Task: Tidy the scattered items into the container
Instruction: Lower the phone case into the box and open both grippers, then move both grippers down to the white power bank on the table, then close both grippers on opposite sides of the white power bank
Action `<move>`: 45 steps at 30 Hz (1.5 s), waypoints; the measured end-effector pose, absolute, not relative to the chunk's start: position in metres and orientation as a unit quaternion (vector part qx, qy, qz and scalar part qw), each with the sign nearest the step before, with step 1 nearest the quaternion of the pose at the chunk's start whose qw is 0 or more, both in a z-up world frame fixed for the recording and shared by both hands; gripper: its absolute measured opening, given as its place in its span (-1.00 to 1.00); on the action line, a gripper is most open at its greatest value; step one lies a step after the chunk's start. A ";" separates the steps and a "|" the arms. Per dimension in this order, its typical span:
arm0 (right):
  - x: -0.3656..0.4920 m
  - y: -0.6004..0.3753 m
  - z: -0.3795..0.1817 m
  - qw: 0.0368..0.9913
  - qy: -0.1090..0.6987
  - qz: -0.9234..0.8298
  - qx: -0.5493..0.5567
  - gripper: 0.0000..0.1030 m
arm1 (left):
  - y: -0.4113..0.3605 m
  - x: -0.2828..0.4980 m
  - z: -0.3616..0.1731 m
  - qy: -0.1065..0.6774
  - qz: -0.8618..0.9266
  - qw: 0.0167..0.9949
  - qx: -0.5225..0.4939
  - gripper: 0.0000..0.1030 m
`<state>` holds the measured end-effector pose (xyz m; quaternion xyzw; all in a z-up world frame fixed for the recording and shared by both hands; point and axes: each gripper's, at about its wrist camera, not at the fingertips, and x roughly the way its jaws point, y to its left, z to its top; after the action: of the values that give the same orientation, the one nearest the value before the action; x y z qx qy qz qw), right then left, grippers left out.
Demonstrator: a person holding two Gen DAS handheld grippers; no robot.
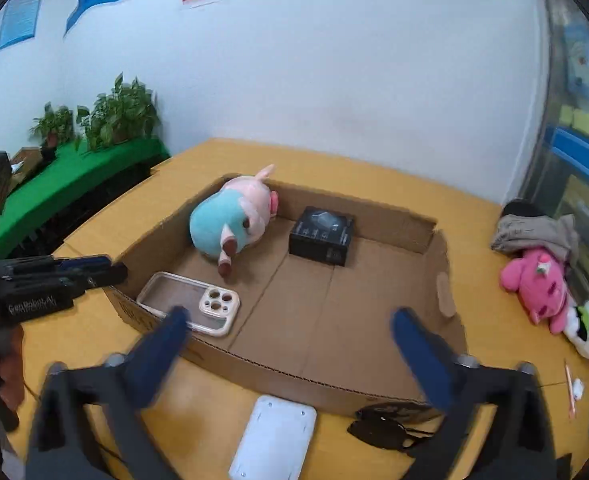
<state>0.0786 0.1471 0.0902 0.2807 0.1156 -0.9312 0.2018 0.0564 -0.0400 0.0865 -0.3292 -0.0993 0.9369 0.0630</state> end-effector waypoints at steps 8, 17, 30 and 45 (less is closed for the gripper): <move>0.100 0.164 0.090 0.205 0.114 -0.931 0.280 0.99 | -0.016 0.078 0.096 -0.084 0.939 0.066 -0.326 0.61; 0.109 0.182 0.078 0.201 0.110 -0.931 0.285 0.99 | 0.011 0.086 0.091 -0.064 0.939 0.082 -0.328 0.61; 0.081 0.228 -0.038 0.208 -0.019 -0.870 0.447 0.99 | 0.033 0.057 0.012 -0.136 0.870 0.171 -0.443 0.61; 0.086 0.186 -0.082 0.275 0.049 -0.839 0.467 0.49 | 0.065 0.037 -0.045 -0.195 0.805 0.235 -0.508 -0.26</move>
<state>0.0860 0.1860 -0.0816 0.4669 0.0493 -0.8391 0.2749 0.0369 0.0650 -0.0453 -0.5084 -0.1946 0.8052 0.2352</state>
